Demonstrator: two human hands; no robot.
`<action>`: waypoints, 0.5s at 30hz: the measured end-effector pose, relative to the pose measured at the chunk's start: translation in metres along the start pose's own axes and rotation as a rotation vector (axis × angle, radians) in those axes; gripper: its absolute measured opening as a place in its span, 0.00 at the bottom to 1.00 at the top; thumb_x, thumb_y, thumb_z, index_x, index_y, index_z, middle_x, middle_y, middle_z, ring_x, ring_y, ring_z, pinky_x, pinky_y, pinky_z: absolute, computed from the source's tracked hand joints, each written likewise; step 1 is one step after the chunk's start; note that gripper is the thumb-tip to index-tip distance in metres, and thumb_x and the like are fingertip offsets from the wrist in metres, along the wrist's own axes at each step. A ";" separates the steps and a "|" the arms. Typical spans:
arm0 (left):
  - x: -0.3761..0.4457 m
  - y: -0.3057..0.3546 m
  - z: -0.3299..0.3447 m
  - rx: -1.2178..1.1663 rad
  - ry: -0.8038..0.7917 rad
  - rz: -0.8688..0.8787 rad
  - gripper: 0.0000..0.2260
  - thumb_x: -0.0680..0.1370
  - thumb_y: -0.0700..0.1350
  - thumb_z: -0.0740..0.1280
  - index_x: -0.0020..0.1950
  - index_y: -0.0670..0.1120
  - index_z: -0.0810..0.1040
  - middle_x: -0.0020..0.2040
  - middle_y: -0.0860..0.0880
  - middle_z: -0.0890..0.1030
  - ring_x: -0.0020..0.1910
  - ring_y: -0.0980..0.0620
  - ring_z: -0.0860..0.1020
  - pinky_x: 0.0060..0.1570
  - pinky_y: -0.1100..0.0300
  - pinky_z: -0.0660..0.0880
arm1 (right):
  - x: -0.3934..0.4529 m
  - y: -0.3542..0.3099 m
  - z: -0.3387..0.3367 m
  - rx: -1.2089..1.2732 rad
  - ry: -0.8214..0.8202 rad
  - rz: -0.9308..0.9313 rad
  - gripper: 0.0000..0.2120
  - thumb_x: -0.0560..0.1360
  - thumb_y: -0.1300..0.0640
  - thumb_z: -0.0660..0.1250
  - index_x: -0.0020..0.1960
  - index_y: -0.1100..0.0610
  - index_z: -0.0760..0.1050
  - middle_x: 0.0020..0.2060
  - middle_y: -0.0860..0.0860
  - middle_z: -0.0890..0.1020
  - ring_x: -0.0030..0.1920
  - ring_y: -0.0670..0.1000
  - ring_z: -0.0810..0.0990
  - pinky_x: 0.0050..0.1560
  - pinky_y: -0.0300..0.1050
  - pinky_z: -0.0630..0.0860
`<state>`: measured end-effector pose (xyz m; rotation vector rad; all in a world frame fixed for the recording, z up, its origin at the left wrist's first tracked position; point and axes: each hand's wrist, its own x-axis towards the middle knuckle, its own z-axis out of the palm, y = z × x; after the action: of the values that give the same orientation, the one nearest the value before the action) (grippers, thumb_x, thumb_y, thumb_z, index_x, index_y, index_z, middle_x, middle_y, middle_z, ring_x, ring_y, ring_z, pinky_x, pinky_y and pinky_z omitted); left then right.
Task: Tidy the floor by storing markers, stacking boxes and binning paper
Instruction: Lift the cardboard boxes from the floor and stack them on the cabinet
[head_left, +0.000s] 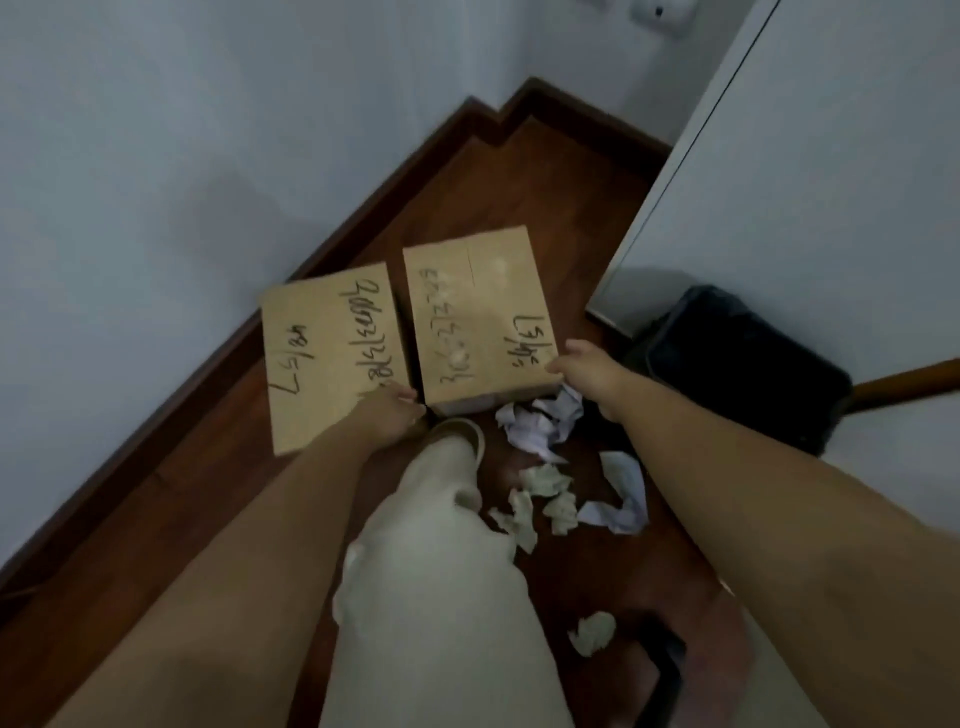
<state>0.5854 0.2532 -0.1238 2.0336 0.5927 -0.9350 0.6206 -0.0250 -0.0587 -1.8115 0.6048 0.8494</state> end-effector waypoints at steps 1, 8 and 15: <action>0.008 -0.002 0.005 0.037 -0.021 0.016 0.28 0.69 0.55 0.70 0.66 0.46 0.74 0.68 0.42 0.75 0.65 0.41 0.75 0.67 0.51 0.71 | 0.009 0.002 0.001 0.024 0.011 -0.002 0.23 0.80 0.64 0.60 0.74 0.63 0.60 0.68 0.57 0.70 0.69 0.56 0.68 0.60 0.42 0.67; 0.064 -0.020 0.030 -0.124 -0.171 0.011 0.20 0.73 0.50 0.68 0.64 0.50 0.79 0.59 0.48 0.83 0.57 0.46 0.81 0.63 0.46 0.74 | 0.082 0.033 0.021 0.088 0.060 0.130 0.38 0.79 0.54 0.64 0.79 0.56 0.43 0.78 0.54 0.54 0.75 0.58 0.60 0.67 0.48 0.66; 0.097 -0.016 0.055 -0.382 -0.097 -0.100 0.41 0.66 0.55 0.75 0.76 0.48 0.64 0.66 0.49 0.77 0.60 0.50 0.78 0.59 0.52 0.77 | 0.125 0.067 0.037 0.178 0.060 0.201 0.38 0.80 0.55 0.61 0.79 0.54 0.39 0.78 0.55 0.54 0.73 0.58 0.63 0.58 0.47 0.69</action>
<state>0.6121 0.2251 -0.2290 1.6224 0.7624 -0.8953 0.6397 -0.0179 -0.2036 -1.6378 0.8849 0.8478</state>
